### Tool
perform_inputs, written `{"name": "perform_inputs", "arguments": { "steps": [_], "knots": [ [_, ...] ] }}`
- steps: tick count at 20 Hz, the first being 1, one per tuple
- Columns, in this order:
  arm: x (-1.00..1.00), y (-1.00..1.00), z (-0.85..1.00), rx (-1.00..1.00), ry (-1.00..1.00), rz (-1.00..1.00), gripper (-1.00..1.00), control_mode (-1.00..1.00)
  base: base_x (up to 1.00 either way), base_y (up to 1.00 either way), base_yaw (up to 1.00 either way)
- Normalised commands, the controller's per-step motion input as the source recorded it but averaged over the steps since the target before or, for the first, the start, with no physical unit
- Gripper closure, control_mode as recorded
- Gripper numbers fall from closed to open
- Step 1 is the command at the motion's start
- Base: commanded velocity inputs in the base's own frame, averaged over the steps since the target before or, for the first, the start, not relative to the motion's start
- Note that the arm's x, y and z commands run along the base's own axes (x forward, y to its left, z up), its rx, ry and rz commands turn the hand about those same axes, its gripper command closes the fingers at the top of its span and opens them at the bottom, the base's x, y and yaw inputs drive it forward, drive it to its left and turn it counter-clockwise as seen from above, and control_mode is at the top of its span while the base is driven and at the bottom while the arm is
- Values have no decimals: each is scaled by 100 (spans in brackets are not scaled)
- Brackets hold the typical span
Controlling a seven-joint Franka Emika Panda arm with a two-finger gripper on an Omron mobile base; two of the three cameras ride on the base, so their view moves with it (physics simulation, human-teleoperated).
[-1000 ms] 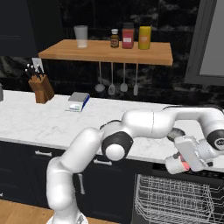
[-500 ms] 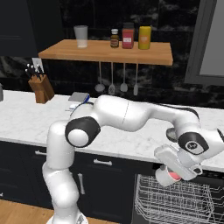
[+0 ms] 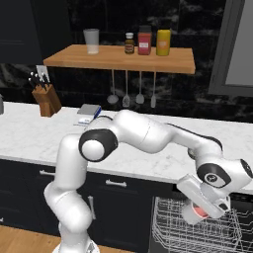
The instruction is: Pick up the cup and bowl from the counter, place them in the dishwasher, and close the dishwasher door.
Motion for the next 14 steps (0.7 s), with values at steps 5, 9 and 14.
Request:
{"name": "perform_inputs", "arguments": {
  "steps": [5,9,14],
  "knots": [
    [5,-84,0,25,9,-29,100,-100,0,0,0],
    [23,-30,-16,15,9,-22,100,-100,0,0,0],
    [29,14,-62,2,1,-22,100,-100,0,0,0]
  ]
}}
